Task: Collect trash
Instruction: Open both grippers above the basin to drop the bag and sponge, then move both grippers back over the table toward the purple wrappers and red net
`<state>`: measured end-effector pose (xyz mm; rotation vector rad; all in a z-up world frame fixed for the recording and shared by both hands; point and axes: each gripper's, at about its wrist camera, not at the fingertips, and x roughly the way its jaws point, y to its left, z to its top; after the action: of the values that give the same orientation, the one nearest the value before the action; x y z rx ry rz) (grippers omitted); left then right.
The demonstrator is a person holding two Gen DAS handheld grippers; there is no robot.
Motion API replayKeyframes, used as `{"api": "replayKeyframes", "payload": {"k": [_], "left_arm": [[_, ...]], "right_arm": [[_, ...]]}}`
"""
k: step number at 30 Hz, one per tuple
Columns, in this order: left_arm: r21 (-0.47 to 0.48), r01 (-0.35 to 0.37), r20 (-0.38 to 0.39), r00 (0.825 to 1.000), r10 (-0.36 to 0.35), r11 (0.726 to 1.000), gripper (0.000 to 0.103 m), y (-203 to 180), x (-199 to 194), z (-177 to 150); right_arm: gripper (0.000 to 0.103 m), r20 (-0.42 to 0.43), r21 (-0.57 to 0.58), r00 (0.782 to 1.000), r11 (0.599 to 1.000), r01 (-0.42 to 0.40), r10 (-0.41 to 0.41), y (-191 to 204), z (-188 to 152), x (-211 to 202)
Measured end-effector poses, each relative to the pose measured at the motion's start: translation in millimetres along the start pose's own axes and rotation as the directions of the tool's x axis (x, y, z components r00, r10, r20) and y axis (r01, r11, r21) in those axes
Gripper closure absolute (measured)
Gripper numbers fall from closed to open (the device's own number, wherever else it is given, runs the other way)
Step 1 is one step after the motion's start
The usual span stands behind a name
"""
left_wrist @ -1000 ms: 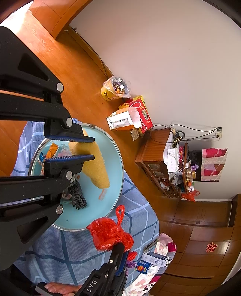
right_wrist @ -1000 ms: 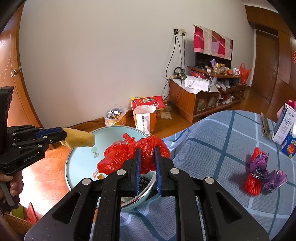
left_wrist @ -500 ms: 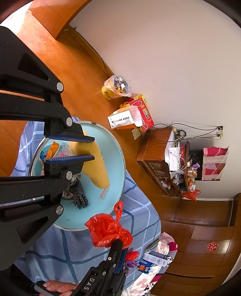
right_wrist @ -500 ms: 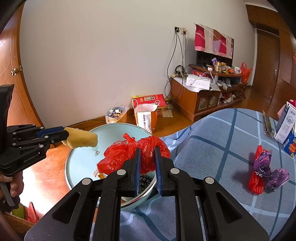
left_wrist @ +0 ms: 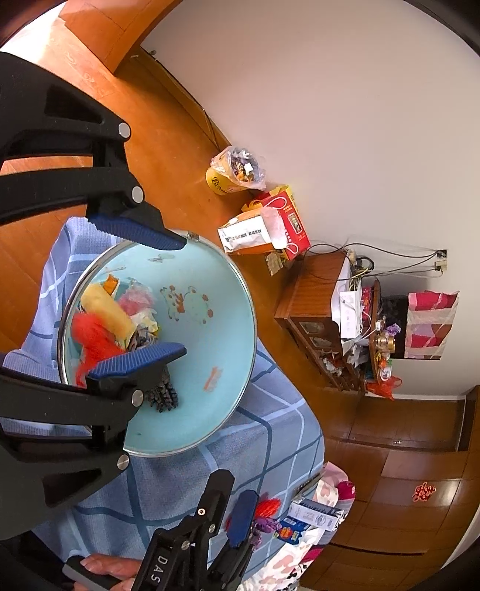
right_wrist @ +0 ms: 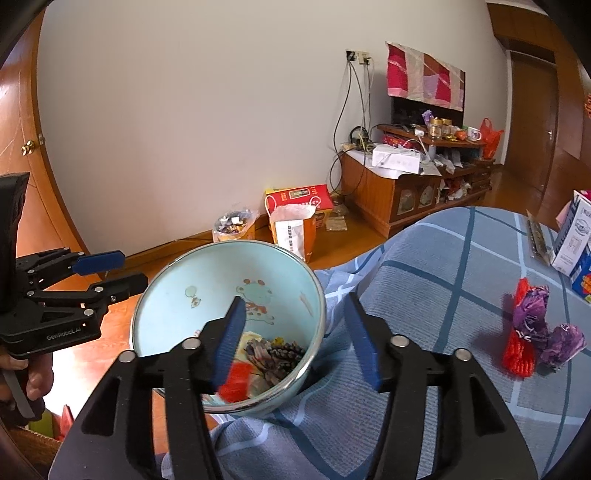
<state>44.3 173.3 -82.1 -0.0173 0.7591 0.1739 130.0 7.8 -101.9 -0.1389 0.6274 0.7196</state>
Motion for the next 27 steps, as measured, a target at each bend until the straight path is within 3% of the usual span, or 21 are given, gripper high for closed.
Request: {"api": "replayKeyframes", "payload": {"k": [2,12,18,27], "left_arm": [[-0.004,0.000,-0.001,1.000,0.000,1.000,0.041,-1,2,-1],[0.054,0.036,-0.042,0.999,-0.034,0.998,0.040,-33,17,-8],[0.086,0.050,-0.055,0.997,-0.046,0.995,0.039,-54,27,-8],[0.089,0.061,-0.038,0.998,-0.058,0.994,0.033,-76,42,10]], "right_arm": [[0.041,0.005,0.002,1.000,1.000,0.011,-0.011,-3,-2,-4],[0.036,0.018,0.053,0.997,0.995,0.080,-0.081,-39,-18,-31],[0.034,0.021,0.121,0.987,0.980,0.156,-0.160,-84,-33,-51],[0.034,0.004,0.216,0.950,0.928,0.305,-0.313,-155,-42,-80]]}}
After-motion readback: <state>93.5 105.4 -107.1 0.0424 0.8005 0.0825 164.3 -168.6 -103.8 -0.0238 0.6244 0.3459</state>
